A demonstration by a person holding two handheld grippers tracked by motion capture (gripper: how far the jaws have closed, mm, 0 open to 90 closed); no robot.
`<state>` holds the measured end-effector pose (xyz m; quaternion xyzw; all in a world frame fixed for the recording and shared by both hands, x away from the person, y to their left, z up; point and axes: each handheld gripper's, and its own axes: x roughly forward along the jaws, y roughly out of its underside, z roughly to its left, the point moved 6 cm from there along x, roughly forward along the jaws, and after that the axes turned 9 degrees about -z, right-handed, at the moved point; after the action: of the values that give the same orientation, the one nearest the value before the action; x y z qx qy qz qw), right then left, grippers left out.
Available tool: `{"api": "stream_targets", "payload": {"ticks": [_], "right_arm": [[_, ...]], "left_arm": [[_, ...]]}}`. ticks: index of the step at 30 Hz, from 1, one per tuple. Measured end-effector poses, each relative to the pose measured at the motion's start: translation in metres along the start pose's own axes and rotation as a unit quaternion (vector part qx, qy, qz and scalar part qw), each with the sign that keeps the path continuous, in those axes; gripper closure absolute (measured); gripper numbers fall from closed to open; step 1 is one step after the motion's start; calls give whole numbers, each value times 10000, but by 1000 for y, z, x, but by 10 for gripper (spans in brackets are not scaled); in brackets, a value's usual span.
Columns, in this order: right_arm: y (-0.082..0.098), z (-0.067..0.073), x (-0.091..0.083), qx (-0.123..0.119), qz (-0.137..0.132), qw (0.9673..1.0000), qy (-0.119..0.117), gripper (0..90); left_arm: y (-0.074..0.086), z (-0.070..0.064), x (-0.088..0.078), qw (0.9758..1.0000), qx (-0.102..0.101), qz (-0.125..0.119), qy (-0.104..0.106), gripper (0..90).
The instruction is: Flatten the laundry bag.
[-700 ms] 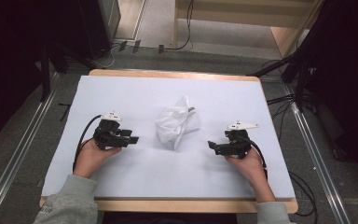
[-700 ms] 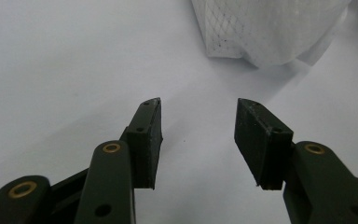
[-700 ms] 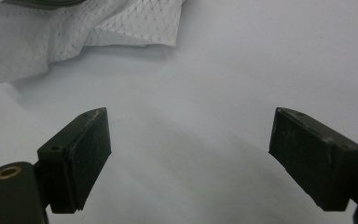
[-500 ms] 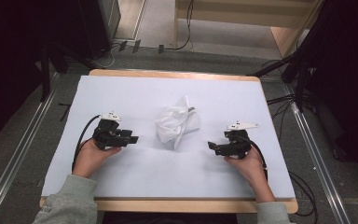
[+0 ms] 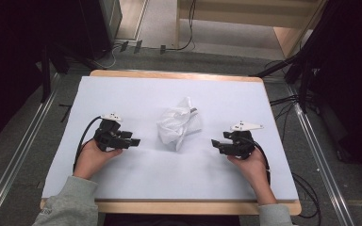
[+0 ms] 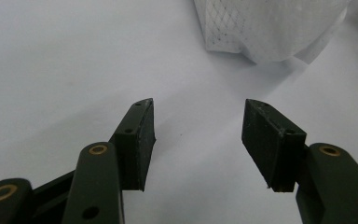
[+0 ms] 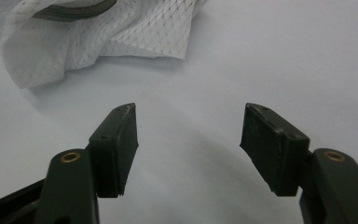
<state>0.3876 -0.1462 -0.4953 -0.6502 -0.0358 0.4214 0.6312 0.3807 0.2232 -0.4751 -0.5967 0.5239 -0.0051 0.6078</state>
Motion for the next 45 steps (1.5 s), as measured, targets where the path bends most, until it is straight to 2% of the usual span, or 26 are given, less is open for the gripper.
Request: {"api": "stream_targets", "payload": {"ticks": [10,26,30,33,39,45], "right_arm": [[-2,4,2,65,83,9998,-141,449],[-7,12,3,95,58,9997,-206,501],[-12,19,4,128,-2,9996,-251,500],[-14,25,6,59,-34,9996,-265,499],[-17,36,12,29,27,9993,-379,481],[-25,48,18,-170,19,9988,-449,458]], "left_arm": [[0,0,0,10000,39,-6,12,433],[-1,-3,-2,10000,66,-31,44,414],[-1,-5,-3,9999,95,-45,65,406],[-1,-5,-3,9999,94,-47,70,402],[-1,-6,-5,9999,107,-65,68,397],[1,-5,-7,9999,86,-63,20,396]]}}
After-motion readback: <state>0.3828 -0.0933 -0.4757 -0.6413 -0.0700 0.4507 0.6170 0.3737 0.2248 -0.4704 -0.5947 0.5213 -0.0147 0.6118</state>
